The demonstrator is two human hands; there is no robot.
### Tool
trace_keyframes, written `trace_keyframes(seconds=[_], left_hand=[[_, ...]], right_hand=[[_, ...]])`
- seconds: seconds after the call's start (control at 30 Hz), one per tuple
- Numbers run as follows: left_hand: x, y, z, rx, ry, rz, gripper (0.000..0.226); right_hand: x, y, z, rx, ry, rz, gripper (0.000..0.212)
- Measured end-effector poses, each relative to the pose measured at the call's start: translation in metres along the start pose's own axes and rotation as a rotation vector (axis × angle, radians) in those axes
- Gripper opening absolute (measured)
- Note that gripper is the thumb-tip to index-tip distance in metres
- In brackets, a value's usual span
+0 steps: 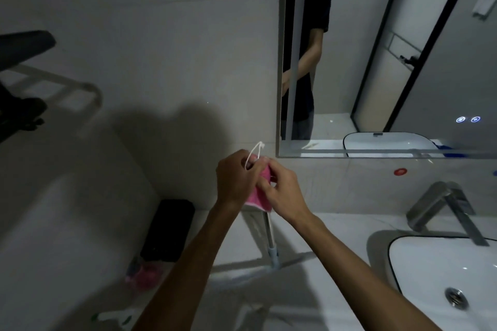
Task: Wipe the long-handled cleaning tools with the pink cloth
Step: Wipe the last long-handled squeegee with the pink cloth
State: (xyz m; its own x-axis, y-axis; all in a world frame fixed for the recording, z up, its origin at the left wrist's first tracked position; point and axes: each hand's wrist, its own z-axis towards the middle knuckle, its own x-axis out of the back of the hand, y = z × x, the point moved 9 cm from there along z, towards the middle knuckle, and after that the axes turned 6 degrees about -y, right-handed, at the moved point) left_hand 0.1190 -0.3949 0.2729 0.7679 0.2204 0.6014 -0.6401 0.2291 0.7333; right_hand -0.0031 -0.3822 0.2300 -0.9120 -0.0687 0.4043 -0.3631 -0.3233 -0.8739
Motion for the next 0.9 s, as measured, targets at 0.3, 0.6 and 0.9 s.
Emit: trace_keyframes(seconds=[0.3, 0.6, 0.9], left_hand=[[-0.024, -0.048, -0.014, 0.032, -0.169, 0.066, 0.022], [-0.023, -0.109, -0.034, 0.199, -0.206, -0.151, 0.018], [-0.022, -0.142, -0.049, 0.231, -0.111, -0.435, 0.016]], right_hand=[[-0.03, 0.036, -0.011, -0.064, -0.048, -0.029, 0.039], [-0.063, 0.047, -0.024, -0.063, 0.065, 0.053, 0.038], [-0.09, 0.069, -0.027, -0.166, -0.063, 0.046, 0.049]])
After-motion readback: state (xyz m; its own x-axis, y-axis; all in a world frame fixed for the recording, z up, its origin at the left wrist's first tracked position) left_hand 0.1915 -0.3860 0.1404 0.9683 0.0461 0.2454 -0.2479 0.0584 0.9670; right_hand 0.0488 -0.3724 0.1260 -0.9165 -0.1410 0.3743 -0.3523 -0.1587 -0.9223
